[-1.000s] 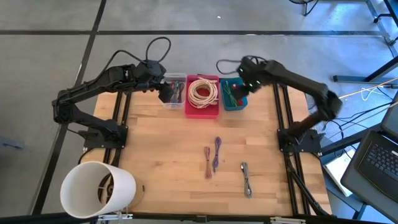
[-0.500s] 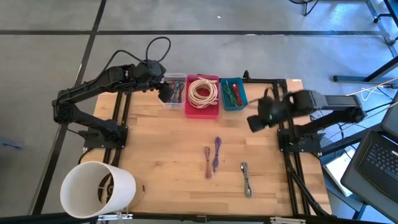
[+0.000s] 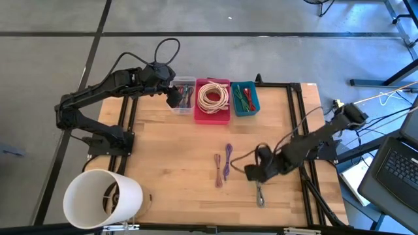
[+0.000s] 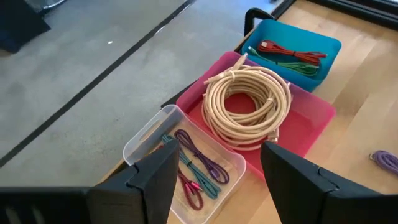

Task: Pick & Place USB Port
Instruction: Put the white charger cable into the transparent bin

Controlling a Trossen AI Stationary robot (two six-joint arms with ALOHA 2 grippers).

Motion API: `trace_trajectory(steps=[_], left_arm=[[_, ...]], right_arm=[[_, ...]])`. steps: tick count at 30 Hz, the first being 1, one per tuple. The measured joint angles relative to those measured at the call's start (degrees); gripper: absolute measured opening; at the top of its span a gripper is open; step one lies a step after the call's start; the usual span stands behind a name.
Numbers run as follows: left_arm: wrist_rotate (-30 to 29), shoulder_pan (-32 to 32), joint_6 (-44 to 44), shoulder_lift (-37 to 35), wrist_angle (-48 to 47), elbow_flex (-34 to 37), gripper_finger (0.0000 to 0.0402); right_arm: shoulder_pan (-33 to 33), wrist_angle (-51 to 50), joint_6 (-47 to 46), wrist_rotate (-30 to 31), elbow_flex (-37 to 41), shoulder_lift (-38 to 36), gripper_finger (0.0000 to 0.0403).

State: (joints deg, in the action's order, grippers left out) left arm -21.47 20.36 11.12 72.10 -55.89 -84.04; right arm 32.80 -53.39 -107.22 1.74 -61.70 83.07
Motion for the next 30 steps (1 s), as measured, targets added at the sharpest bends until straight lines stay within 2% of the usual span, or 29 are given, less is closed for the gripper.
trace_trajectory(steps=[4,7,11,26,30], left_arm=[[0.4,0.0,-0.8,0.0,0.9,0.8,0.0219],[2.0,0.0,-1.3,0.0,2.1,1.8,0.0219],[2.3,0.0,-1.3,0.0,2.2,2.7,0.0219],[3.2,0.0,-0.8,0.0,2.1,3.0,0.0219],[3.2,0.0,-0.8,0.0,2.1,3.0,0.0219]], right_arm=[[3.5,4.3,-5.5,-0.1,2.6,4.5,0.0154],[5.2,5.4,-7.8,-2.6,3.0,7.8,0.0154],[6.4,8.2,-7.9,-4.4,3.0,11.2,0.0154],[6.6,9.9,-6.3,-4.4,3.0,18.1,0.0153],[6.6,10.4,-6.2,-4.5,3.0,18.6,0.0128]])
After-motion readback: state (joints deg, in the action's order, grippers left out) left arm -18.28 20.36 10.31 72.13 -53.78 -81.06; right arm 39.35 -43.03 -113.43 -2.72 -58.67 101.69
